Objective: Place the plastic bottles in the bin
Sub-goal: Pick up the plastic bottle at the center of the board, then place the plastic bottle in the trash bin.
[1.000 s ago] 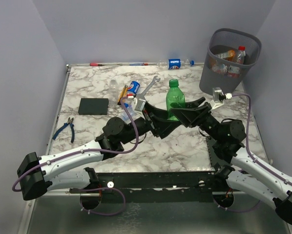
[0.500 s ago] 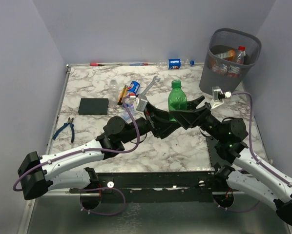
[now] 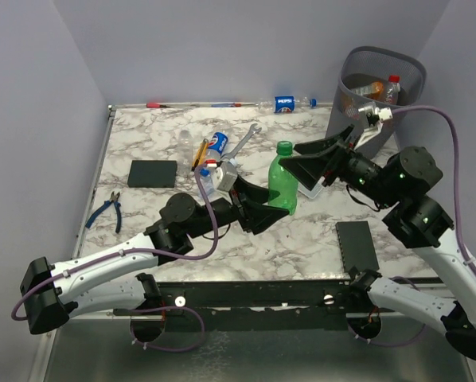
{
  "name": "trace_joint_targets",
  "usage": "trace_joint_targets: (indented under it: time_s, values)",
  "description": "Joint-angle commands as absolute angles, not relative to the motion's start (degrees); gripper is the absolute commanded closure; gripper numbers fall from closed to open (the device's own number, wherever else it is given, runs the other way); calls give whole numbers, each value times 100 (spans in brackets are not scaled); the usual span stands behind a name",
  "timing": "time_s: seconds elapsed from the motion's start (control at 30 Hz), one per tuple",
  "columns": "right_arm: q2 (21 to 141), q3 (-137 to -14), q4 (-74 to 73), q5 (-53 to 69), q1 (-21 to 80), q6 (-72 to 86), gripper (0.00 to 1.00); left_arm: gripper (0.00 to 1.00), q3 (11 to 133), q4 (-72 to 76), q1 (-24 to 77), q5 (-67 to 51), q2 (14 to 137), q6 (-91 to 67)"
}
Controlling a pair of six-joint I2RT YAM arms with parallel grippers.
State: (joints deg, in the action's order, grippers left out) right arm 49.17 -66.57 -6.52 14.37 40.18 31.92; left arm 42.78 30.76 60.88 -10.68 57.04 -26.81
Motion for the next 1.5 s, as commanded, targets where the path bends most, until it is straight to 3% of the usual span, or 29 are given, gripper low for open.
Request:
trace_joint_targets:
  time_s: [0.0, 0.2, 0.3, 0.37, 0.47, 0.5, 0.53, 0.57, 0.63, 0.7, 0.9, 1.07, 1.17, 1.33, 1.47]
  values:
    - [5576, -7823, -2721, 1274, 4057, 2444, 12, 100, 4303, 2562, 6126, -1070, 5585, -2265]
    - [5982, -8155, -2990, 1078, 4047, 2457, 19, 100, 4364, 2484, 6126, -1106, 5581, -2250]
    - [6055, -8180, -3000, 1129, 4059, 2461, 31, 100, 4375, 2426, 6126, -1099, 5553, -2252]
    - [6070, -8193, -3018, 1090, 4047, 2448, 45, 100, 4385, 2373, 6127, -1101, 5540, -2234]
    - [5961, -8072, -2905, 1017, 4049, 2469, 76, 100, 4379, 2273, 6128, -1068, 5487, -2188]
    - [5925, -8047, -2879, 1019, 4048, 2467, 85, 95, 4377, 2217, 6126, -1013, 5462, -2169]
    - [5899, -8035, -2860, 1006, 4051, 2454, 95, 80, 4369, 2151, 6126, -903, 5428, -2155]
    - [5866, -8027, -2858, 955, 4054, 2470, 99, 56, 4356, 2074, 6126, -781, 5378, -2129]
    - [5792, -8046, -2859, 804, 4050, 2439, 100, 21, 4302, 1924, 6126, -439, 5223, -2066]
    - [5752, -8201, -2975, 345, 4045, 2328, 100, 2, 4218, 1709, 6126, 31, 4983, -1945]
    - [5882, -9007, -2991, -2549, 4049, 1345, 100, 1, 3913, 794, 6126, 1910, 3920, -823]
    - [6112, -8987, -1026, -4329, 3960, 348, 100, 1, 3463, 530, 6118, 3653, 3089, -76]
    - [6556, -9048, 603, -4594, 3649, -323, 100, 1, 3207, 549, 6121, 4102, 2709, -26]
    - [7938, -10476, -346, -3690, 1821, 1303, 100, 1, 2805, 562, 6118, 4157, 2316, -38]
    - [8505, -10049, 997, -3637, 919, 1805, 100, 1, 2619, 567, 6117, 4200, 2125, -172]
